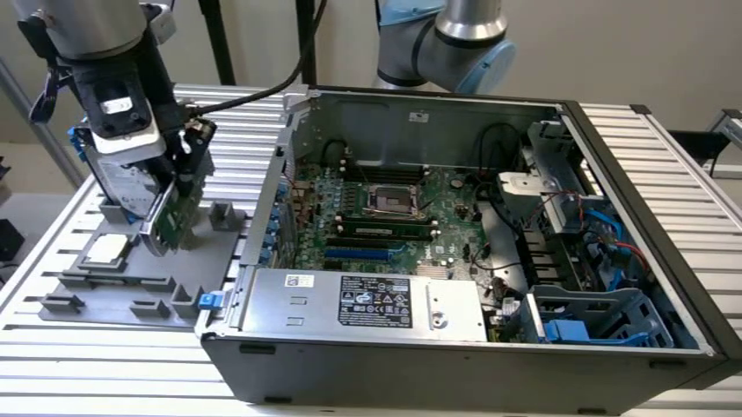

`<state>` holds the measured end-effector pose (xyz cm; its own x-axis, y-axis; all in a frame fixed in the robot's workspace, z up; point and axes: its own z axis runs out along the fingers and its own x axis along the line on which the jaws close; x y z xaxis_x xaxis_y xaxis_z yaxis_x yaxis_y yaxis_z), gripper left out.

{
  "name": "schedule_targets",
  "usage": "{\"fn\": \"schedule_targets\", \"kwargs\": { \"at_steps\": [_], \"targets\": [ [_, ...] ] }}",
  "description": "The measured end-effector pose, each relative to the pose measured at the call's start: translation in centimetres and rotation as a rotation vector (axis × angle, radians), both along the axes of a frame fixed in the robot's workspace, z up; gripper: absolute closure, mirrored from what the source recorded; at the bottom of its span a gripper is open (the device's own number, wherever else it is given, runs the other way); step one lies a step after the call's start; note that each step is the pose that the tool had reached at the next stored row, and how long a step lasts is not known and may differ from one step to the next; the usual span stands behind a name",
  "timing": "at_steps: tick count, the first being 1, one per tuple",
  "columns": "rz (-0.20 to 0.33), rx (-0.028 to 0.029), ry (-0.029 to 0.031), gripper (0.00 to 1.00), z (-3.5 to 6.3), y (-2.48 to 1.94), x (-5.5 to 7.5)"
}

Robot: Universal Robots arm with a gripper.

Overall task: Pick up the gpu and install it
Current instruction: 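Pick up the gpu and move the gpu toward the slot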

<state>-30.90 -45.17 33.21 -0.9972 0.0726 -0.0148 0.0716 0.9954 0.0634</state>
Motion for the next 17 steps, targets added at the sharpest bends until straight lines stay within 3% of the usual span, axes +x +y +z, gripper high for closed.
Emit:
{"fn": "schedule_targets", "kwargs": {
  "at_steps": [8, 17],
  "targets": [
    [0.000, 0.0048, 0.0054, 0.72, 3.56, 0.00, 1.2],
    [0.000, 0.0092, 0.0275, 0.72, 7.08, 0.00, 4.9]
  ]
}}
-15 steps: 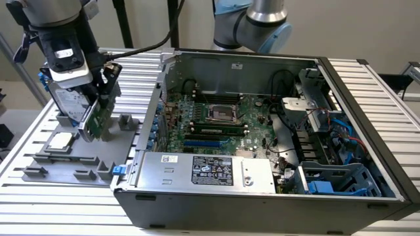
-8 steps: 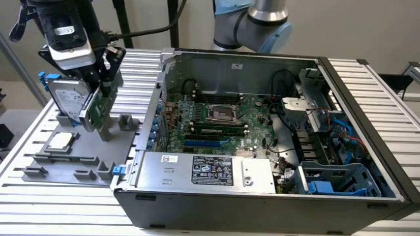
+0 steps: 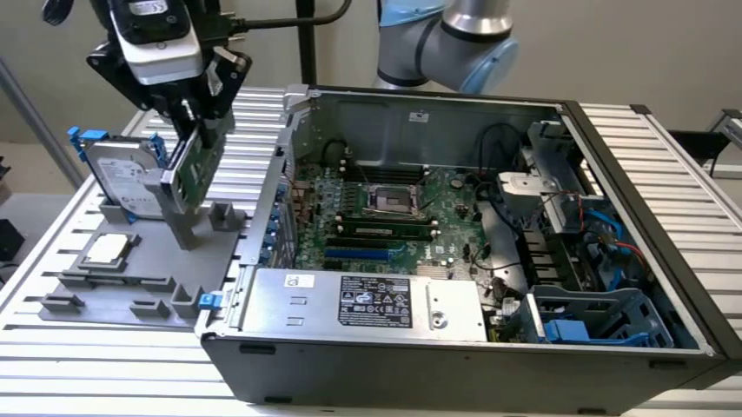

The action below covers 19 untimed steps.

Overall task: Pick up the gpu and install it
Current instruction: 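Pick up the gpu and move the gpu toward the slot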

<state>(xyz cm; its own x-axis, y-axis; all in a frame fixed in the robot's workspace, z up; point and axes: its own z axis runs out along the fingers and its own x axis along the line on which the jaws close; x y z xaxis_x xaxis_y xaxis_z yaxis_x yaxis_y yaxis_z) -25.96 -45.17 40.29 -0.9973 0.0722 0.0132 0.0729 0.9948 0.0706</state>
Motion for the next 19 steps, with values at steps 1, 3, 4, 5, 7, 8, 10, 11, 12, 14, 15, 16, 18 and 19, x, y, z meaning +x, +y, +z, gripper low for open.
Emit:
{"fn": "schedule_targets", "kwargs": {
  "at_steps": [1, 3, 4, 5, 7, 8, 10, 11, 12, 14, 15, 16, 18, 19],
  "targets": [
    [0.000, 0.0004, 0.0025, 0.72, 0.38, 0.00, 0.4],
    [0.000, 0.0007, 0.0076, 0.72, 1.06, 0.00, 1.3],
    [0.000, 0.0009, 0.0099, 0.72, 1.34, 0.00, 1.8],
    [0.000, 0.0009, 0.0123, 0.72, 1.61, 0.00, 2.3],
    [0.000, 0.0008, 0.0174, 0.72, 2.02, 0.00, 3.2],
    [0.000, 0.0008, 0.0198, 0.72, 2.14, 0.00, 3.6],
    [0.000, 0.0007, 0.0235, 0.72, 2.25, 0.00, 4.5],
    [0.000, 0.0007, 0.0251, 0.72, 2.28, 0.00, 5.0],
    [0.000, 0.0008, 0.0265, 0.72, 2.29, 0.00, 5.4],
    [0.000, 0.0008, 0.0289, 0.72, 2.29, 0.00, 6.4],
    [0.000, 0.0008, 0.0297, 0.72, 2.29, 0.00, 6.8],
    [0.000, 0.0008, 0.0306, 0.72, 2.29, 0.00, 7.3],
    [0.000, 0.0008, 0.0322, 0.72, 2.29, 0.00, 8.2],
    [0.000, 0.0008, 0.0330, 0.72, 2.29, 0.00, 8.6]
  ]
}}
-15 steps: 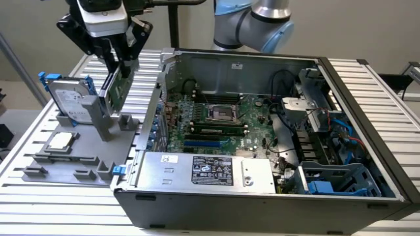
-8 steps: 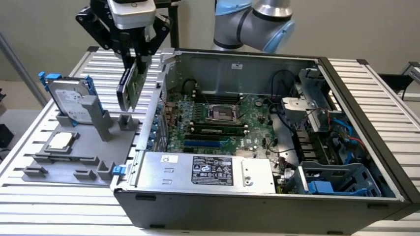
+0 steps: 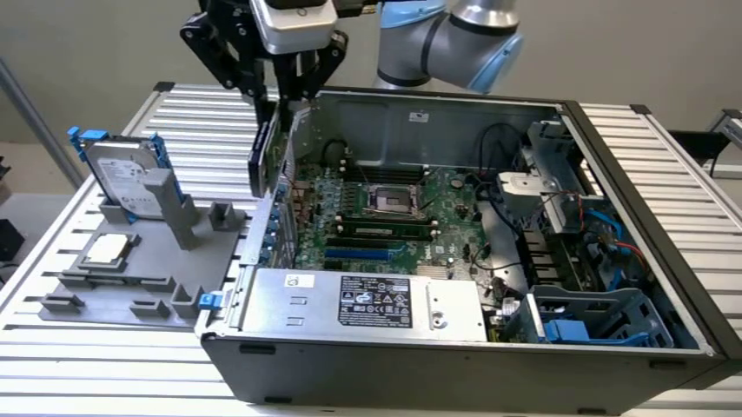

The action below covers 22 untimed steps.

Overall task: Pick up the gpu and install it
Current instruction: 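Pick up the gpu and move the gpu toward the slot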

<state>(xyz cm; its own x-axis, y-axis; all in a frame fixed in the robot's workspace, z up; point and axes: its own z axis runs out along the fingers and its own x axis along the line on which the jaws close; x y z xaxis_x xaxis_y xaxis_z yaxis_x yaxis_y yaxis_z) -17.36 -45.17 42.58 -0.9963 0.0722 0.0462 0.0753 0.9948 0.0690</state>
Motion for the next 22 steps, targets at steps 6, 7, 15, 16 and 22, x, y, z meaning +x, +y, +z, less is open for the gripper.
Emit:
{"fn": "schedule_targets", "kwargs": {
  "at_steps": [6, 7, 15, 16, 22],
  "targets": [
    [0.000, 0.0000, 0.0044, 0.72, -0.02, 0.00, 2.7],
    [0.000, 0.0000, 0.0049, 0.72, -0.04, 0.01, 3.2],
    [0.000, -0.0002, 0.0067, 0.72, -0.70, 0.38, 6.8],
    [0.000, -0.0004, 0.0067, 0.72, -0.89, 0.54, 7.3],
    [0.000, -0.0018, 0.0066, 0.72, -1.99, 1.44, 10.0]
  ]
}}
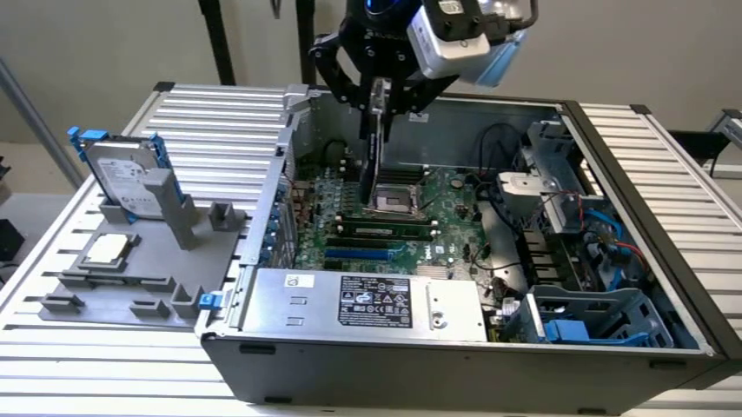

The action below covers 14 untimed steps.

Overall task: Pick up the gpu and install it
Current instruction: 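Pick up the gpu and move the gpu toward the slot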

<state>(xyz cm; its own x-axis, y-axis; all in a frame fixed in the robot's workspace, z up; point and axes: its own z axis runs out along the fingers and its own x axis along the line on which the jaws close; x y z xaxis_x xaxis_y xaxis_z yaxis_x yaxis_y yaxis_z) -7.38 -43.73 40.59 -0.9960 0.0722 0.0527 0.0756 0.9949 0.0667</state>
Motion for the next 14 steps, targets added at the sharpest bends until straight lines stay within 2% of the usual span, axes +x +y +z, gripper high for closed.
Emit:
{"fn": "schedule_targets", "kwargs": {
  "at_steps": [6, 9, 11, 14],
  "targets": [
    [0.000, -0.0012, -0.0009, 0.72, -1.07, 0.10, 2.1],
    [0.000, -0.0011, -0.0033, 0.72, -1.50, 0.10, 3.2],
    [0.000, -0.0011, -0.0075, 0.72, -1.69, 0.10, 3.9],
    [0.000, -0.0014, -0.0220, 0.72, -1.82, 0.10, 4.4]
  ]
}}
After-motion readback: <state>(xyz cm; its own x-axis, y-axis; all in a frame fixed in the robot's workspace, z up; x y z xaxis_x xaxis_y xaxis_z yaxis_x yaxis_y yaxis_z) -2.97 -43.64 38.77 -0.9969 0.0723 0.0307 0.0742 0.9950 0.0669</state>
